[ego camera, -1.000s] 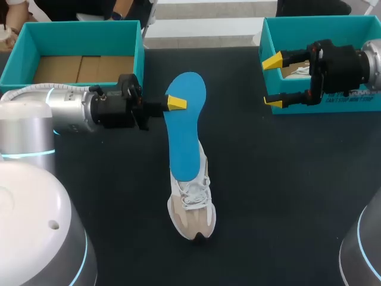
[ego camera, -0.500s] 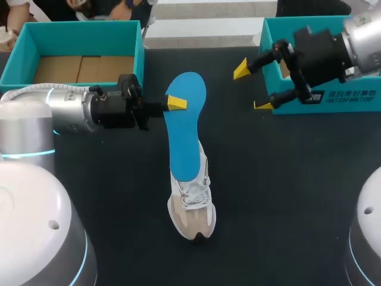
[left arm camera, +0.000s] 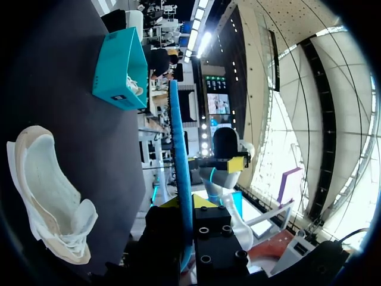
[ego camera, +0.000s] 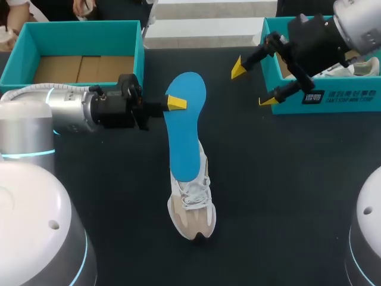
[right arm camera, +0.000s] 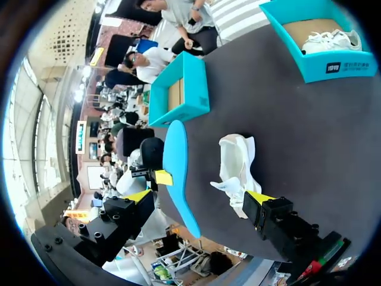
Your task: Take the shoe out of the shoebox, open the shoe tongue, remove and reinsert the insole, then place the shoe into the shoebox
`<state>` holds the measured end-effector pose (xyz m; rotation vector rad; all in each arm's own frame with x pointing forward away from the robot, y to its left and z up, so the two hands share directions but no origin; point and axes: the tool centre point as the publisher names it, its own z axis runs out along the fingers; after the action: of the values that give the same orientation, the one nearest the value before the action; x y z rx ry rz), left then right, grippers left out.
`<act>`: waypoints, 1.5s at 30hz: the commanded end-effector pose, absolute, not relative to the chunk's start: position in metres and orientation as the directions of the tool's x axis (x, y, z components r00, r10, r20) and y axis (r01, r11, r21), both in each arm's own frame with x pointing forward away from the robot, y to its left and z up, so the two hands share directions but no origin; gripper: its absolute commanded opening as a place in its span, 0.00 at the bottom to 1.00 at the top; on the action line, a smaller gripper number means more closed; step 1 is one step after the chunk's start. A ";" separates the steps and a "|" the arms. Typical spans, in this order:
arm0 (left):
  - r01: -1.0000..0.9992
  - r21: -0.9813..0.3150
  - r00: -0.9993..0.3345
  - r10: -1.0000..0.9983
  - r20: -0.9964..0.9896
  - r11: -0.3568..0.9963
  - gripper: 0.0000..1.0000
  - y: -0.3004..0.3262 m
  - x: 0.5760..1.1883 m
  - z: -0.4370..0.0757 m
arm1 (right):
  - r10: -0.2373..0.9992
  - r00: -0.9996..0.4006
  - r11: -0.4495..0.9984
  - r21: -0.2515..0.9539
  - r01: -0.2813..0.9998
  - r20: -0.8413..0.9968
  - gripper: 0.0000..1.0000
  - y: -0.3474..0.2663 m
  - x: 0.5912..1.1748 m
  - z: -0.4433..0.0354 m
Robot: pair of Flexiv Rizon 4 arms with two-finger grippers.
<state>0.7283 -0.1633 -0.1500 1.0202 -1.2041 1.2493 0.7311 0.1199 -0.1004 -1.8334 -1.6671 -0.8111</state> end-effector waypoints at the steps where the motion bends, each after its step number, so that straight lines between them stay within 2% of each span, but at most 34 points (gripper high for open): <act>1: -0.994 -0.072 -0.061 0.127 0.990 0.081 0.00 -0.163 0.727 -0.150 | 0.798 0.147 -0.189 0.010 0.982 0.584 1.00 0.132 0.731 -0.097; 4: -0.994 -0.072 -0.061 0.127 0.990 0.081 0.00 -0.163 0.727 -0.150 | 0.866 0.153 -0.197 0.043 0.980 0.476 1.00 0.138 0.731 -0.093; 5: -0.994 -0.072 -0.061 0.127 0.990 0.081 0.00 -0.163 0.727 -0.150 | 0.906 0.136 -0.194 0.109 0.975 0.401 1.00 0.143 0.732 -0.092; 6: -0.994 -0.072 -0.061 0.127 0.990 0.081 0.00 -0.163 0.727 -0.150 | 0.906 0.136 -0.194 0.109 0.975 0.401 1.00 0.143 0.732 -0.092; 7: -0.994 -0.072 -0.061 0.127 0.990 0.081 0.00 -0.163 0.727 -0.150 | 0.944 0.122 -0.186 0.190 0.964 0.306 1.00 0.149 0.730 -0.090; 10: -0.994 -0.072 -0.061 0.127 0.990 0.081 0.00 -0.163 0.727 -0.150 | 0.963 0.064 -0.128 0.236 0.963 0.261 1.00 0.161 0.729 -0.088; 15: -0.994 -0.072 -0.061 0.127 0.990 0.081 0.00 -0.163 0.727 -0.150 | 0.986 0.059 -0.098 0.255 0.962 0.158 1.00 0.178 0.726 -0.082; 16: -0.994 -0.072 -0.061 0.127 0.990 0.081 0.00 -0.163 0.727 -0.150 | 0.992 0.016 -0.045 0.239 0.970 0.124 1.00 0.189 0.725 -0.079; 21: -0.994 -0.072 -0.061 0.127 0.990 0.081 0.00 -0.163 0.727 -0.150 | 0.999 0.019 -0.010 0.215 0.977 -0.037 1.00 0.214 0.716 -0.066; 42: -0.994 -0.072 -0.061 0.127 0.990 0.081 0.00 -0.163 0.727 -0.150 | 0.999 0.019 -0.010 0.215 0.977 -0.037 1.00 0.214 0.716 -0.066; 45: -0.994 -0.072 -0.061 0.127 0.990 0.081 0.00 -0.163 0.727 -0.150 | 0.999 0.036 -0.032 0.214 0.976 -0.015 1.00 0.219 0.713 -0.080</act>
<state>0.7283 -0.1633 -0.1499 1.0203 -1.2041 1.2494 0.7132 0.2123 -0.0688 -2.3506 -2.3034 -0.2410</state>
